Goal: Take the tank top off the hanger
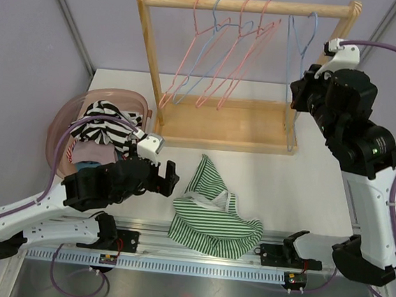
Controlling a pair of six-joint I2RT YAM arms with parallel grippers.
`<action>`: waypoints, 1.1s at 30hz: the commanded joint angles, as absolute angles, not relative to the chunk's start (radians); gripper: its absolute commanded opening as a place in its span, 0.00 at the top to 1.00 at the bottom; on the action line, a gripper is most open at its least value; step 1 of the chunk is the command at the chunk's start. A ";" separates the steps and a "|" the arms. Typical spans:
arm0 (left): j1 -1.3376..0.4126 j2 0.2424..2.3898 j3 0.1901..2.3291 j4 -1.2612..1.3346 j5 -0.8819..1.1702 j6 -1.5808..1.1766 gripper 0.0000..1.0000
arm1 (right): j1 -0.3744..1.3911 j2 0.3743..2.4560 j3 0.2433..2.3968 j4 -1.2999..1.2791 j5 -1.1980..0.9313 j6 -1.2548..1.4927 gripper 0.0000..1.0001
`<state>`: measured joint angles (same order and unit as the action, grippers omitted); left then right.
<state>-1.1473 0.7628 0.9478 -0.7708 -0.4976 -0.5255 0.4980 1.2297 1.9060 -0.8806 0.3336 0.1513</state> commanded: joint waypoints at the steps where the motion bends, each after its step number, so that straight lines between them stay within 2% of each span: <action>1: -1.154 0.749 0.979 -0.793 -0.537 -0.538 0.01 | 0.489 1.342 2.063 -0.905 0.353 0.109 1.00; 7: -1.154 0.716 0.950 -0.744 -0.465 -0.517 0.01 | 0.321 1.521 2.270 -0.957 0.188 0.138 1.00; 14: -1.152 0.726 0.960 -0.765 -0.477 -0.515 0.01 | 0.279 1.657 2.373 -0.982 0.132 0.143 1.00; 22: -1.192 0.819 0.963 -0.712 -0.494 -0.558 0.01 | 0.279 1.643 2.273 -0.943 0.150 0.186 1.00; 23: -1.198 0.833 0.954 -0.694 -0.477 -0.558 0.01 | 0.279 1.643 2.278 -0.946 0.149 0.183 0.97; 25: -1.225 0.889 0.950 -0.637 -0.454 -0.561 0.01 | 0.279 1.646 2.292 -0.971 0.150 0.172 0.84; 26: -1.233 0.909 0.948 -0.621 -0.451 -0.564 0.01 | 0.279 1.647 2.307 -0.980 0.153 0.170 0.65; 28: -1.258 0.975 0.946 -0.571 -0.439 -0.568 0.01 | 0.279 1.623 2.299 -0.988 0.169 0.166 0.49; 32: -1.282 1.089 0.940 -0.485 -0.387 -0.571 0.01 | 0.281 1.536 2.228 -0.970 0.172 0.156 0.29; 33: -1.285 1.112 0.939 -0.471 -0.374 -0.569 0.01 | 0.279 1.496 2.215 -0.974 0.167 0.152 0.13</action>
<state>-1.2709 1.0603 0.9459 -0.5995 -0.4252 -0.5529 0.2806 1.6199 2.2337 -0.9897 0.1646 0.1749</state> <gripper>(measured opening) 0.988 0.769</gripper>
